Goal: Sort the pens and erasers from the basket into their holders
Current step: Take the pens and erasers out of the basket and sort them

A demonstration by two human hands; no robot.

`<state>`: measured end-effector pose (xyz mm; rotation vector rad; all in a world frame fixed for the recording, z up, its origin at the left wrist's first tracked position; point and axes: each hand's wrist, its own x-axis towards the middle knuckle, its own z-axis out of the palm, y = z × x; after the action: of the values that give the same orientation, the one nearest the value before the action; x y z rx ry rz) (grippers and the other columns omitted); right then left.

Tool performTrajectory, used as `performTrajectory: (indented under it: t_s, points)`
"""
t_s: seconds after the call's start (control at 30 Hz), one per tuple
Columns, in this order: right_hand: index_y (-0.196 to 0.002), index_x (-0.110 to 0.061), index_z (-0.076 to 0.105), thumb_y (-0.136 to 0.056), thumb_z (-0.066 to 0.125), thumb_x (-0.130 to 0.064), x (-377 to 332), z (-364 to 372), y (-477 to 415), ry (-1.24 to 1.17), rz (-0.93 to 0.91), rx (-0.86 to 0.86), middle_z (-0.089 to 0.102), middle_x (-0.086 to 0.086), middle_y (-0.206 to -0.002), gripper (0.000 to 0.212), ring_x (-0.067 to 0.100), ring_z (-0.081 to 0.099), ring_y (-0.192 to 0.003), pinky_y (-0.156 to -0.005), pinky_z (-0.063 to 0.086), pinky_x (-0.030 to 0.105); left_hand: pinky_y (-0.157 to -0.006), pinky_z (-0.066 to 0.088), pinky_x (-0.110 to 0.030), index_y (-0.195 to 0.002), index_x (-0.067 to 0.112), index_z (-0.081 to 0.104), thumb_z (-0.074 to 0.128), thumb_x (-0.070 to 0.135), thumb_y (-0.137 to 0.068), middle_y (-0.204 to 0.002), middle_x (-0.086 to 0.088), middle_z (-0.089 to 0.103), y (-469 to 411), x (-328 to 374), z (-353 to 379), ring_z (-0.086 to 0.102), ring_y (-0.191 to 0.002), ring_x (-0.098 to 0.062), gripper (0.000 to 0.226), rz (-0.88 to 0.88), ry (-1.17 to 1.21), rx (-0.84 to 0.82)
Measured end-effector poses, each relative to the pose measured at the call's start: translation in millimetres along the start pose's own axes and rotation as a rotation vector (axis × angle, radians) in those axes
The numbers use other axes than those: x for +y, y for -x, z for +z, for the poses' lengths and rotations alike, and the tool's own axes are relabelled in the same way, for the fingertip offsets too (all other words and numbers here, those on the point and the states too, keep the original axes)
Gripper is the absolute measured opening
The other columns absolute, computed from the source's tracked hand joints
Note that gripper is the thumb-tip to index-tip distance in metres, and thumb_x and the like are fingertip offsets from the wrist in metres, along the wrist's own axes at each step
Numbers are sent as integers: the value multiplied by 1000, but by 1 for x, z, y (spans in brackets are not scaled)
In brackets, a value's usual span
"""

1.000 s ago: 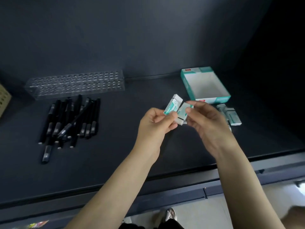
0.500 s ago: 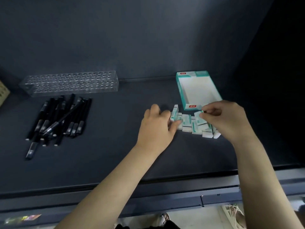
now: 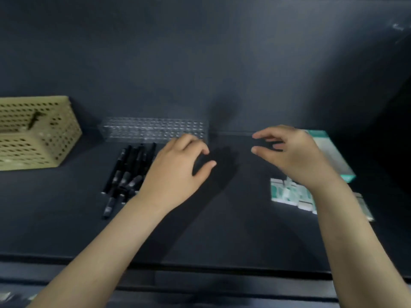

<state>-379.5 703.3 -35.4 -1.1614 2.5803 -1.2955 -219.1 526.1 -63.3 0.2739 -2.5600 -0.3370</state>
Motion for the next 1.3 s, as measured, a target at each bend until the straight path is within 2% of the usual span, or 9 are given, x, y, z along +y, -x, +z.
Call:
performTrajectory:
  t_s: [0.07, 0.23, 0.33, 0.6, 0.73, 0.8, 0.9, 1.1, 1.3]
  points:
    - [-103, -22, 72, -79, 78, -23, -39, 27, -20, 25, -117, -46, 67, -7, -103, 25, 9, 61, -102, -96, 48, 27, -91, 46, -38, -104, 18, 63, 53, 44, -89, -108, 4, 57, 5, -41, -40, 53, -102, -19, 31, -16, -55, 88]
    - [-108, -25, 71, -84, 74, -29, -141, 108, -61, 4, -251, -177, 63, -11, -113, 25, 3, 54, -109, -93, 39, 9, -91, 46, -40, -104, 17, 63, 47, 46, -88, -108, 1, 58, 25, -148, -129, 55, -101, -23, 36, -79, -171, 178]
    - [-108, -27, 70, -84, 72, -31, -197, 166, -80, 1, -300, -216, 62, -12, -116, 24, 3, 52, -112, -97, 38, 17, -93, 45, -39, -104, 16, 64, 46, 48, -87, -109, -1, 59, 41, -213, -172, 54, -104, -24, 40, -120, -219, 187]
    - [-107, -26, 69, -86, 71, -31, -298, 315, -130, 89, -368, -365, 59, -13, -106, 22, 2, 50, -101, -81, 34, 17, -94, 44, -41, -107, 19, 63, 56, 38, -91, -117, 0, 57, 61, -371, -241, 53, -109, -22, 26, -313, -224, 23]
    - [-110, -24, 69, -87, 69, -35, -323, 365, -157, 174, -296, -463, 65, -9, -114, 25, 10, 55, -108, -90, 41, 26, -94, 47, -43, -106, 26, 62, 54, 42, -91, -113, 4, 57, 48, -429, -246, 55, -108, -20, 23, -378, -179, -119]
    - [-110, -22, 69, -87, 69, -37, -333, 382, -169, 221, -236, -497, 67, -7, -112, 28, 12, 59, -107, -90, 46, 28, -95, 47, -41, -105, 26, 64, 55, 42, -91, -113, 6, 59, 41, -449, -245, 56, -108, -18, 23, -386, -163, -195]
    - [-113, -21, 66, -89, 65, -43, -337, 404, -181, 242, -101, -517, 64, -10, -107, 33, 11, 60, -102, -72, 42, 21, -94, 45, -32, -110, 26, 63, 53, 44, -93, -121, 5, 59, 37, -468, -241, 56, -105, -14, 27, -427, -163, -297]
    - [-134, -15, 50, -87, 59, -56, -327, 422, -178, 287, 60, -567, 55, 2, -134, 63, 19, 54, -118, -94, 44, 31, -101, 41, -35, -137, 27, 45, 42, 60, -92, -144, 0, 42, 49, -462, -231, 46, -125, -20, 56, -513, -110, -576]
    - [-142, -20, 44, -83, 57, -64, -323, 421, -160, 297, -24, -631, 45, 0, -146, 75, 20, 44, -131, -100, 38, 29, -114, 24, -37, -147, 34, 28, 42, 69, -84, -155, 6, 25, 70, -449, -233, 23, -142, -21, 74, -526, -34, -699]
